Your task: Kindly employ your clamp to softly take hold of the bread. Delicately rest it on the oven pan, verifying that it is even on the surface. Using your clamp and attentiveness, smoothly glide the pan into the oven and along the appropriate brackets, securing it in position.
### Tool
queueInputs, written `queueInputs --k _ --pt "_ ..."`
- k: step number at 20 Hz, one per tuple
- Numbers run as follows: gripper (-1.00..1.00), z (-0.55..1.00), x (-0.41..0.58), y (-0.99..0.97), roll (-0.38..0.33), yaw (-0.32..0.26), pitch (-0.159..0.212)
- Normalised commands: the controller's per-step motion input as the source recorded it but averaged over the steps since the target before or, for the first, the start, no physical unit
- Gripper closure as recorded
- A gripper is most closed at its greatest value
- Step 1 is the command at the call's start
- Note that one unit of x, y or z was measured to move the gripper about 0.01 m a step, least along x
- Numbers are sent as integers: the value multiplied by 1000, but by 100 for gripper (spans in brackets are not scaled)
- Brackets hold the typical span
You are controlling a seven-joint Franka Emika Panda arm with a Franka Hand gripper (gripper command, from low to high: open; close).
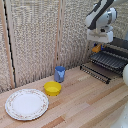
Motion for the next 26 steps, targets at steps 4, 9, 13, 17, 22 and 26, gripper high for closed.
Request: queueInputs --k 4,9,13,17,22,26 --pt "100 -3 134 -814 57 -57 14" --pt "100 -6 133 -711 42 -38 19" --pt "100 -11 106 -495 18 -35 38" --pt "100 0 76 -477 22 -20 16" --pt "-100 0 0 -111 11 -41 -10" --pt "-100 -4 -50 151 -39 -39 -7"
